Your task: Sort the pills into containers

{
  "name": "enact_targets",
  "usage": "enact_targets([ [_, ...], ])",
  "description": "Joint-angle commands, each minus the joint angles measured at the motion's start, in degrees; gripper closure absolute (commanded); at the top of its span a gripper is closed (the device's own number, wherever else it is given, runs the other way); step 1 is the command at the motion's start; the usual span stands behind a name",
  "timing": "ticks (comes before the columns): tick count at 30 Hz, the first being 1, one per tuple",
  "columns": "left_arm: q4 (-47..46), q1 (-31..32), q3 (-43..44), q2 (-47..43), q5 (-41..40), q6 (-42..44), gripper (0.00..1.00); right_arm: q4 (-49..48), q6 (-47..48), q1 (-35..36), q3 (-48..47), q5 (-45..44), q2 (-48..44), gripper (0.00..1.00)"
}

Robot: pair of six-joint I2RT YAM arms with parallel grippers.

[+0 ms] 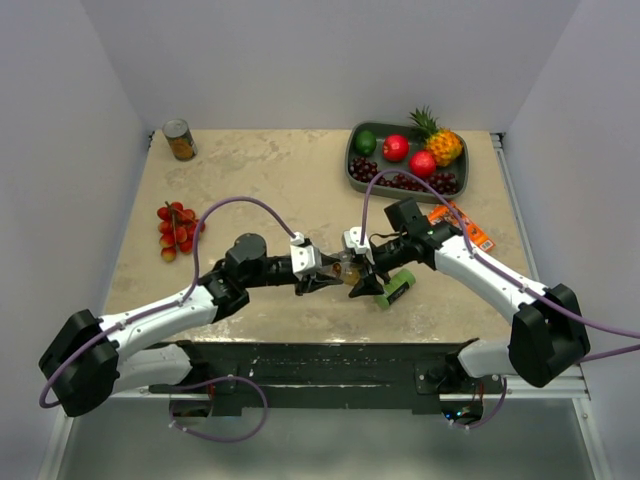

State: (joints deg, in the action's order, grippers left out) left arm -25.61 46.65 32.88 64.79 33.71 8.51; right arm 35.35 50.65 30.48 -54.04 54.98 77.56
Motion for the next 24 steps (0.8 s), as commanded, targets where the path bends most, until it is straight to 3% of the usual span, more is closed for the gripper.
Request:
enact_targets([
  [1, -1.73, 0.54, 2.97, 0.07, -1.01, -0.95, 1.0, -1.16, 0.94, 0.19, -0.36, 1.97, -1.36, 1.0],
  [4, 0.63, 0.54, 4.11, -0.55, -8.27, -10.15, 1.0, -1.43, 0.33, 0.11, -0.36, 1.27, -1.36, 1.0],
  [5, 2.47, 0.54, 4.9, -0.55, -11.1, -17.32, 1.0, -2.21, -0.2, 0.19, -0.28, 0.92, -1.45, 1.0],
  [7, 10.29, 0.46, 8.5, 0.24, -17.68, -26.13, 1.0, -3.44, -2.56, 0.19, -0.1, -0.75, -1.45, 1.0],
  [8, 12.84, 0.02, 9.9, 0.85, -17.37, -36.01, 1.0, -4.75, -3.36, 0.11, -0.1, -1.36, -1.45, 1.0],
  [10, 16.11, -0.16, 11.85, 2.79, -14.66, -46.51, 1.0, -5.56, -4.59, 0.11, -0.1, -2.42, -1.36, 1.0],
  [11, 17.33, -0.16, 12.2, 3.4, -14.21, -57.45, 1.0, -5.91, -4.77, 0.02, -0.01, -2.42, -1.27, 1.0],
  [13, 19.27, 0.1, 12.64, 5.07, -12.63, -68.48, 1.0, -6.09, -5.04, 0.02, 0.08, -2.6, -1.1, 1.0],
  [17, 18.58, 0.19, 11.85, 3.94, -14.28, -74.52, 1.0, -6.0, -5.13, -0.24, 0.08, -2.69, -1.27, 1.0],
  [19, 19.62, 0.11, 12.55, 3.15, -15.51, -72.43, 0.83, -6.0, -5.21, -0.51, 0.16, -2.69, -1.36, 1.0],
  [20, 20.24, -0.07, 13.34, 2.97, -15.69, -70.76, 0.6, -6.09, -5.21, -0.68, 0.16, -2.51, -1.45, 1.0],
  [21, 20.77, -0.25, 13.52, 2.71, -15.78, -69.0, 0.44, -6.09, -5.21, -0.95, 0.16, -2.25, -1.45, 1.0],
  [23, 20.34, -0.86, 12.39, 2.01, -14.91, -63.81, 0.15, -6.0, -5.21, -1.12, 0.16, -1.98, -1.53, 1.0],
  [24, 20.07, -1.12, 11.51, 0.78, -14.99, -62.58, 0.07, -6.0, -5.21, -1.3, 0.16, -1.81, -1.45, 1.0],
])
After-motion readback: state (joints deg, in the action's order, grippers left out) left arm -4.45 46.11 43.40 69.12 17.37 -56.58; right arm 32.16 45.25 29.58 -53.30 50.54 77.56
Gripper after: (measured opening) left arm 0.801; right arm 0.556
